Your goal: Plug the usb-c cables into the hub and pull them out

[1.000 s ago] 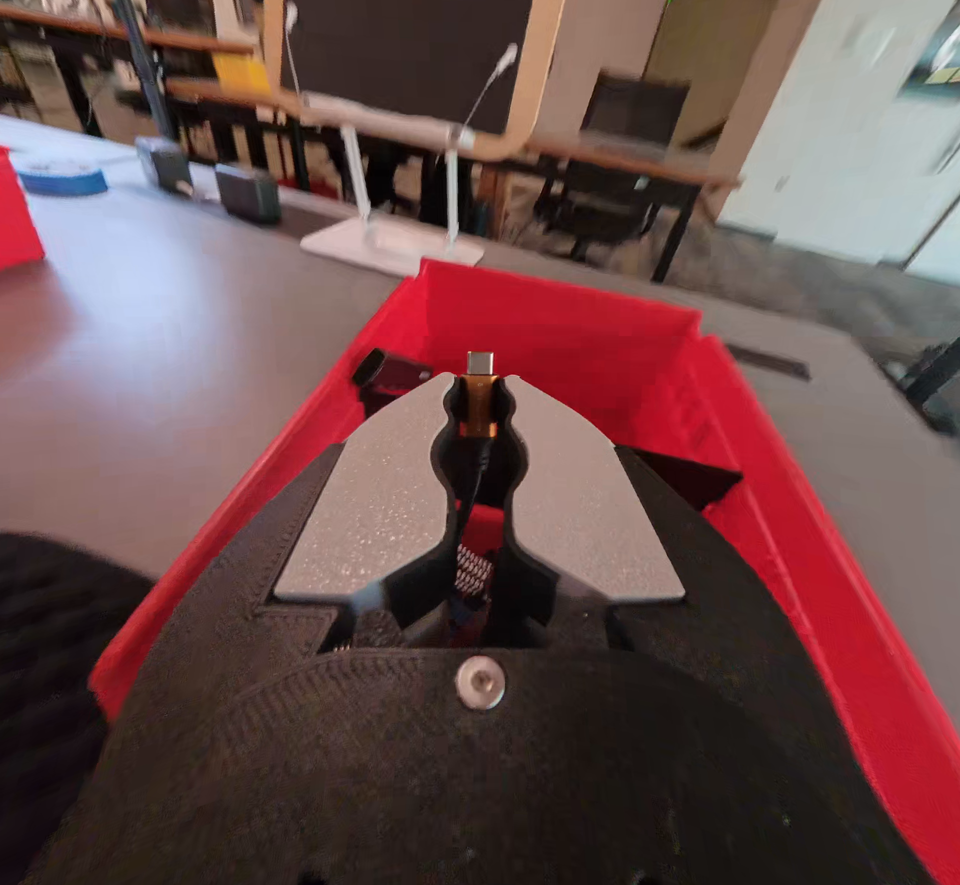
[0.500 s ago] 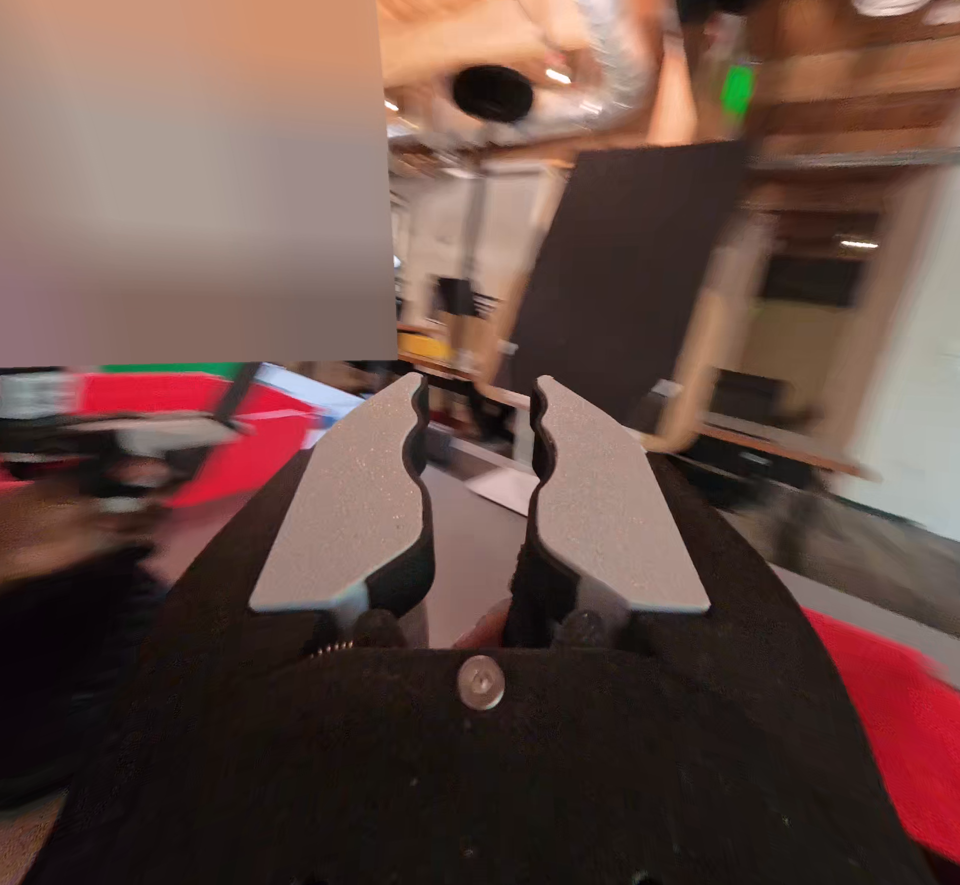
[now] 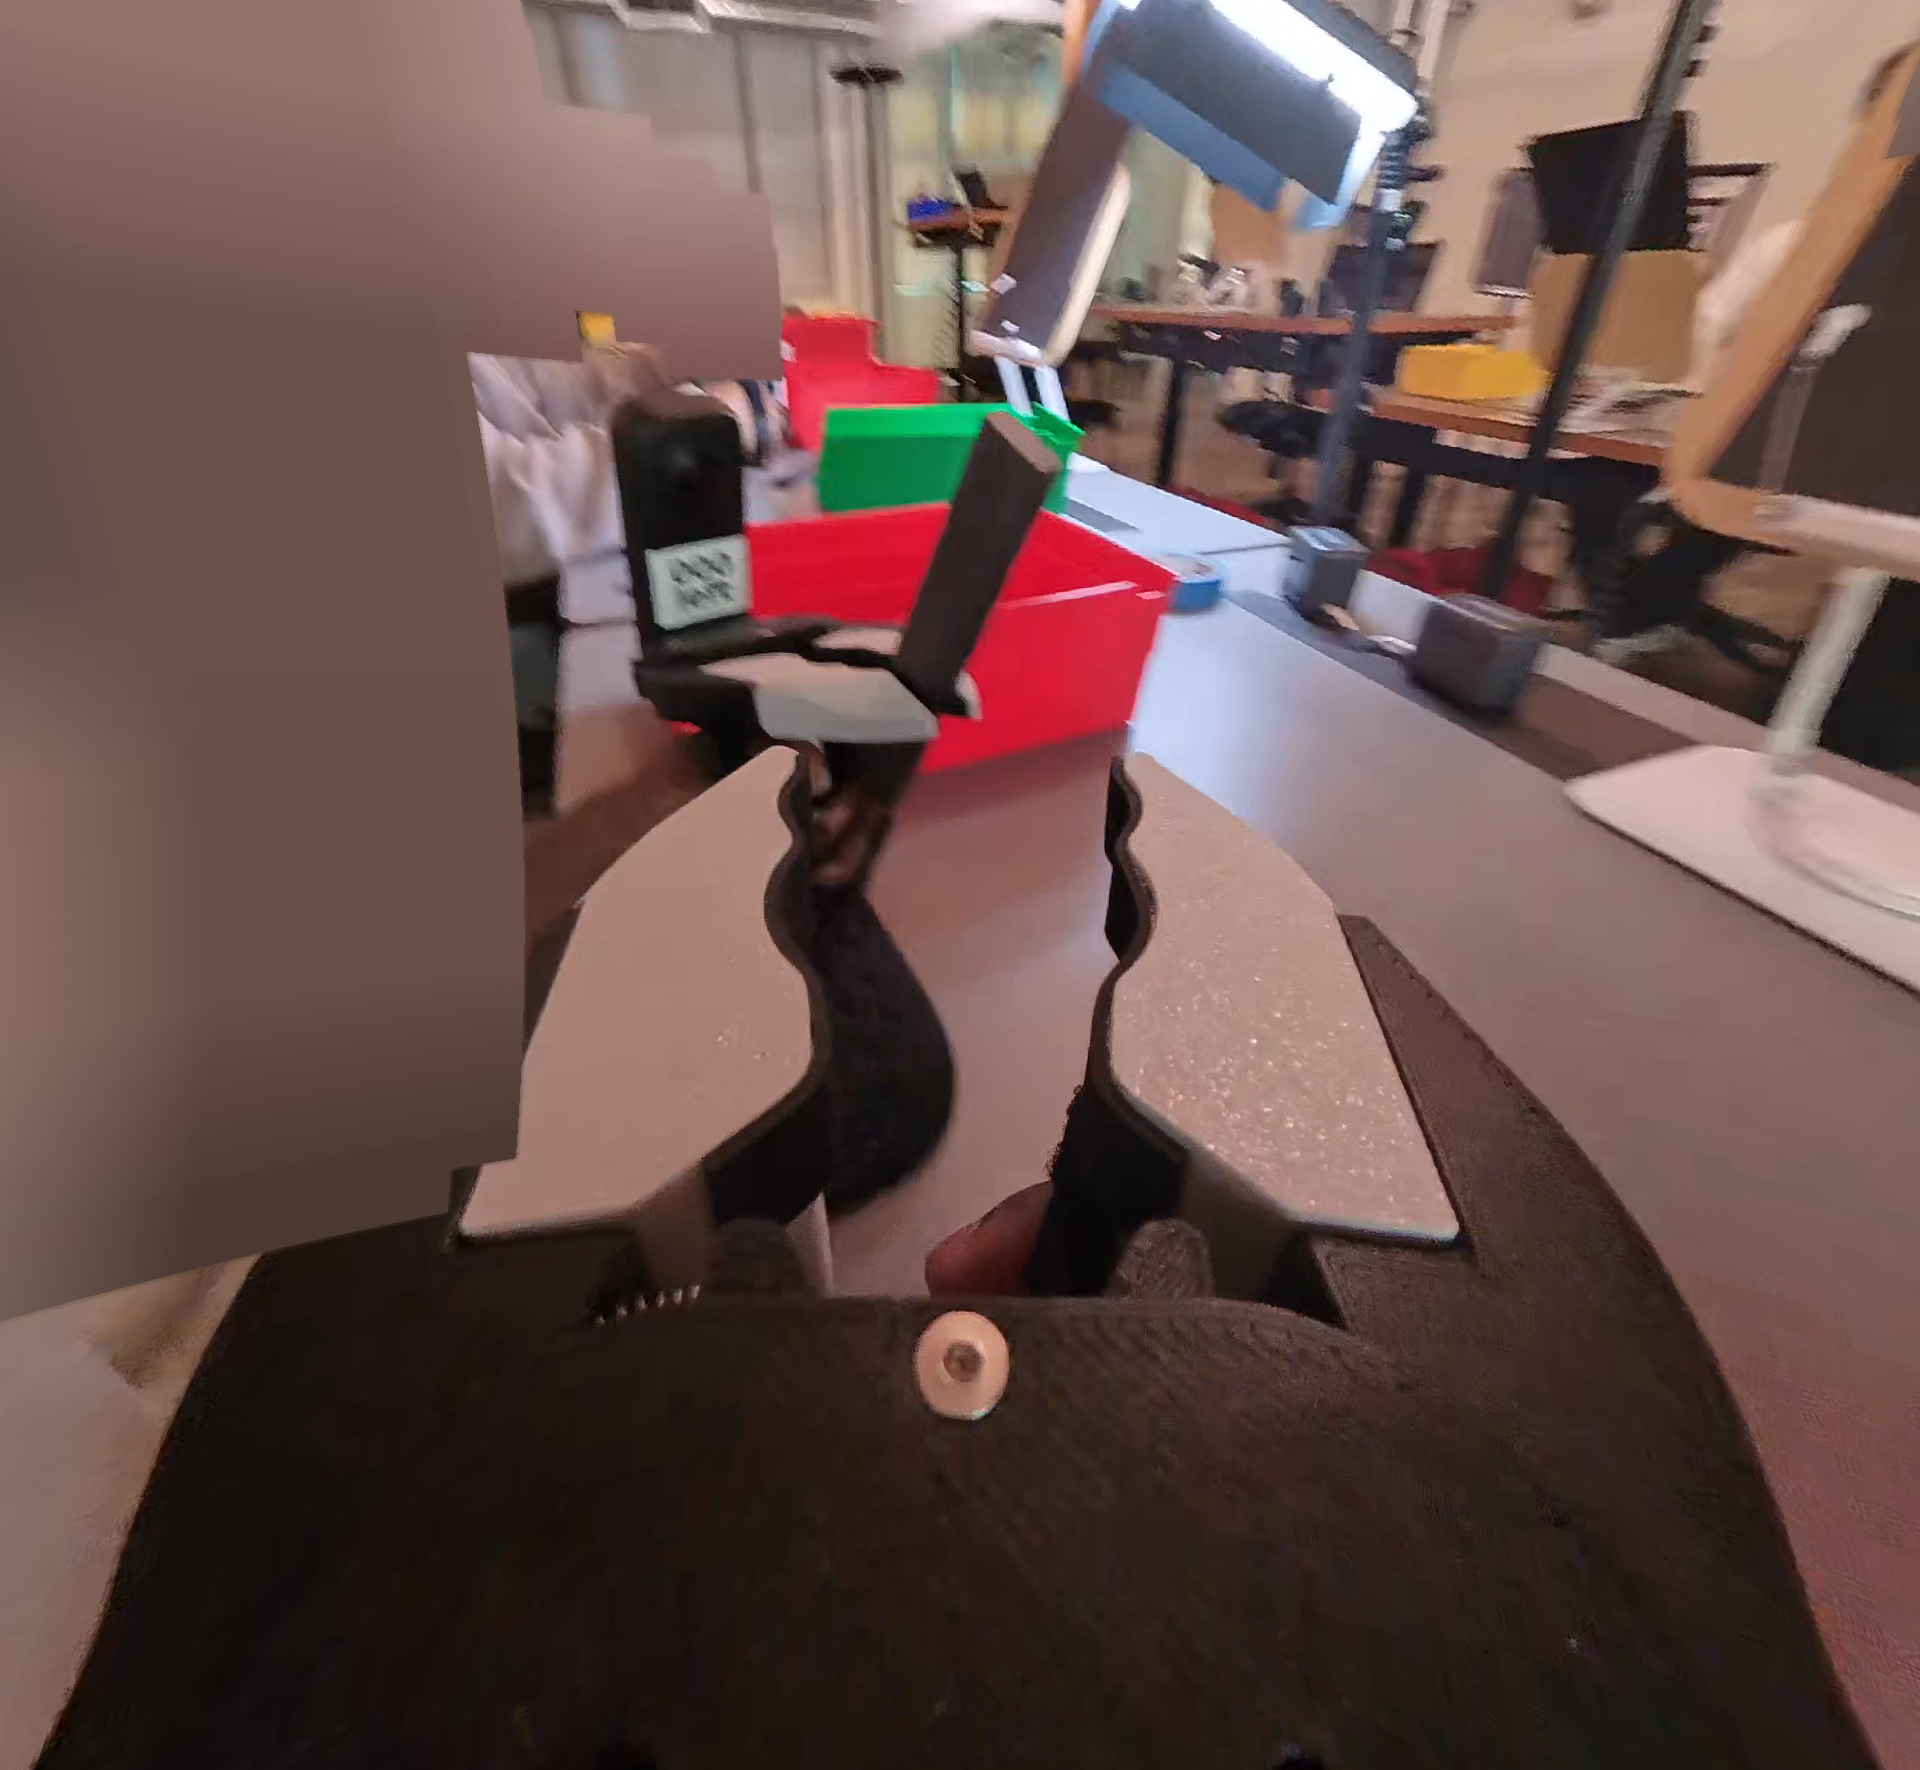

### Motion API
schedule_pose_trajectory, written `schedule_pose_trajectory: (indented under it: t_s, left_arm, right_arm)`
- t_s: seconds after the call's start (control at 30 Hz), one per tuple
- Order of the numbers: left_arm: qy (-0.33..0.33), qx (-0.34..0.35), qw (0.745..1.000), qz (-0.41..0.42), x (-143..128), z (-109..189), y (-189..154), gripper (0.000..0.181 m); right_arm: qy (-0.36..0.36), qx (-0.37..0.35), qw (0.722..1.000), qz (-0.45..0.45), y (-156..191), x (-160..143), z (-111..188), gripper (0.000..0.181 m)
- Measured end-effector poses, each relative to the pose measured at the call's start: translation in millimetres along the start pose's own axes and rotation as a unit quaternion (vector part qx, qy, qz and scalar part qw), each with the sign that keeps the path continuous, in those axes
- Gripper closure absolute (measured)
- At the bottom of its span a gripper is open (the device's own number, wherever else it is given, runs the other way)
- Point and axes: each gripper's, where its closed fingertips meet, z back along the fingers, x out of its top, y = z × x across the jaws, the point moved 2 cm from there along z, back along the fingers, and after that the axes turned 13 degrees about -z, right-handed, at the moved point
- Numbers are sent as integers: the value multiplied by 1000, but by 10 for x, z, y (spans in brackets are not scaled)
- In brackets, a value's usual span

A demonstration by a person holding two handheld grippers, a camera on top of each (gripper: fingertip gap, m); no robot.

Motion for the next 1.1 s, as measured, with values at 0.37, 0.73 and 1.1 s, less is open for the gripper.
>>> schedule_pose_trajectory:
  t_s: [0.37,0.73,1.1]
  left_arm:
    - [22,-91,995,-19,-56,-114,-270,170]
    - [-15,91,995,-21,12,-4,214,100]
    - [-13,140,988,-59,24,51,367,87]
  right_arm:
    - [-28,111,993,5,162,81,-525,169]
    - [-93,-2,994,58,-174,1027,-353,172]
    - [-66,-176,965,182,-749,2310,294,172]
